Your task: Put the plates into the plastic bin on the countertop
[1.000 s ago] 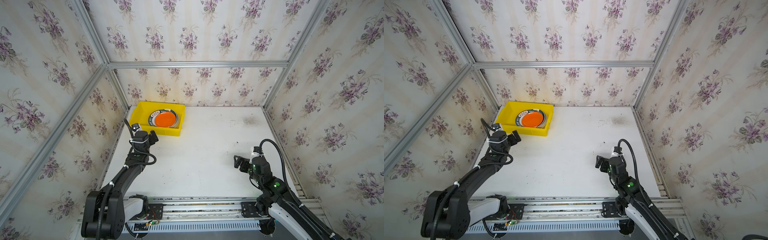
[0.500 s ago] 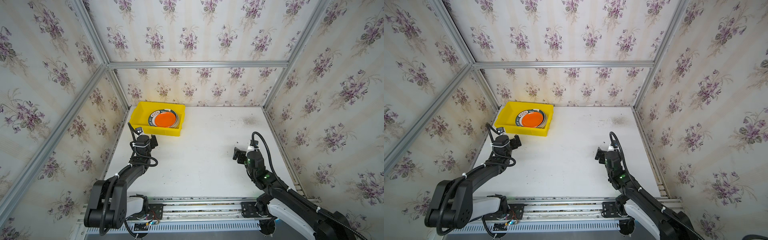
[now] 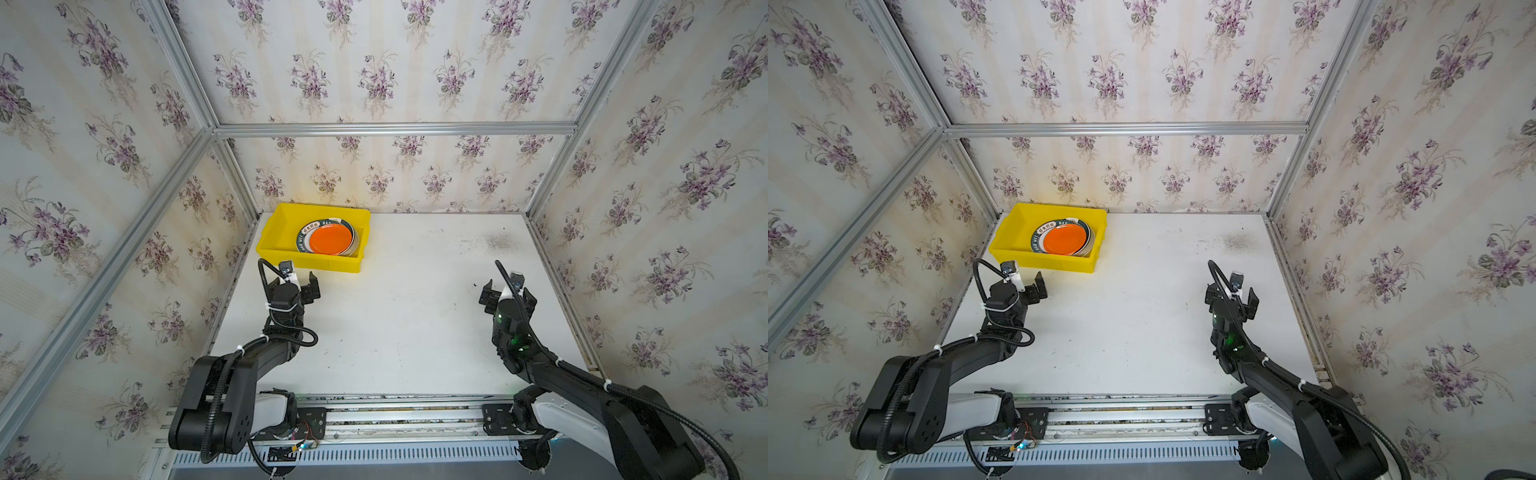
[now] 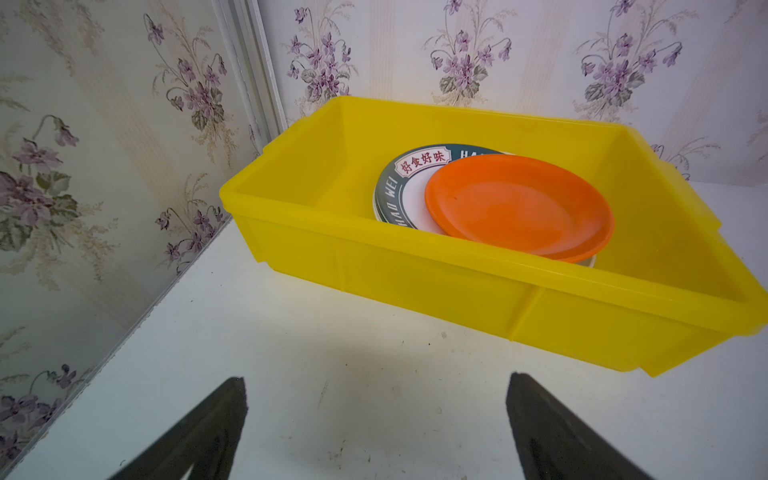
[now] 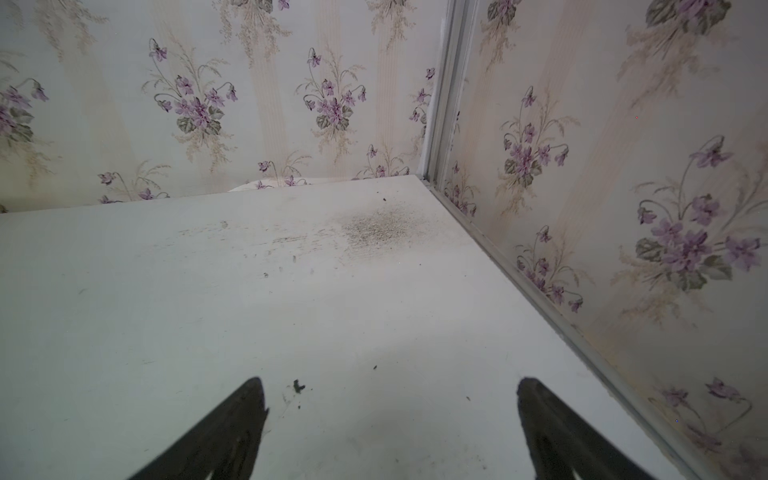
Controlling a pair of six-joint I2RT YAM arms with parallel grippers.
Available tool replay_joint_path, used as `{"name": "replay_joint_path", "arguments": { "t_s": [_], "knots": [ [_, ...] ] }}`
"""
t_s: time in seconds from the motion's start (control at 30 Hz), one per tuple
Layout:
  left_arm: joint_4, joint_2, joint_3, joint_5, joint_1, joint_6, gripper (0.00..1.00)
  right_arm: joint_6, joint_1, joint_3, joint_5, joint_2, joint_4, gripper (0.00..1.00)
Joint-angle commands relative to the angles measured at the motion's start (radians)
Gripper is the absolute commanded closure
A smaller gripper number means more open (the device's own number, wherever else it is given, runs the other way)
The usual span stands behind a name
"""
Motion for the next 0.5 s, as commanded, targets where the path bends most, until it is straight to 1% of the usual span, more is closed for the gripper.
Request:
{"name": "replay_joint_path", "arguments": {
  "t_s": [0.0, 0.07, 0.13, 0.17, 0.2, 0.23, 0.27, 0.37, 0.47],
  "knots": [
    [0.058, 0.001, 0.002, 0.022, -0.001, 0.027, 0.0, -0.187, -0.009, 0.013, 0.054, 0.123, 0.212, 0.03],
    [0.057, 0.0, 0.002, 0.022, -0.001, 0.028, 0.0, -0.232, -0.018, -0.003, 0.071, 0.24, 0.367, 0.02],
    [0.055, 0.004, 0.005, 0.021, -0.001, 0.028, 0.0, -0.29, -0.023, -0.025, 0.077, 0.386, 0.615, 0.01],
    [0.055, 0.002, 0.005, 0.021, -0.001, 0.028, 0.0, -0.292, -0.024, -0.022, 0.095, 0.448, 0.705, 0.01],
    [0.054, 0.002, 0.005, 0.023, -0.001, 0.028, 0.0, -0.278, -0.032, 0.003, 0.096, 0.476, 0.687, 0.01],
    [0.053, 0.002, 0.005, 0.022, 0.0, 0.027, 0.0, -0.286, -0.037, 0.02, 0.085, 0.513, 0.703, 0.01],
    [0.053, 0.002, 0.005, 0.022, -0.001, 0.028, 0.0, -0.304, -0.031, 0.043, 0.078, 0.518, 0.679, 0.01],
    [0.052, 0.001, 0.005, 0.022, 0.0, 0.028, 0.0, -0.268, -0.044, 0.072, 0.032, 0.475, 0.53, 0.01],
    [0.052, 0.001, 0.005, 0.023, 0.0, 0.028, 0.0, -0.241, -0.067, 0.043, -0.011, 0.459, 0.552, 0.01]
  ]
}}
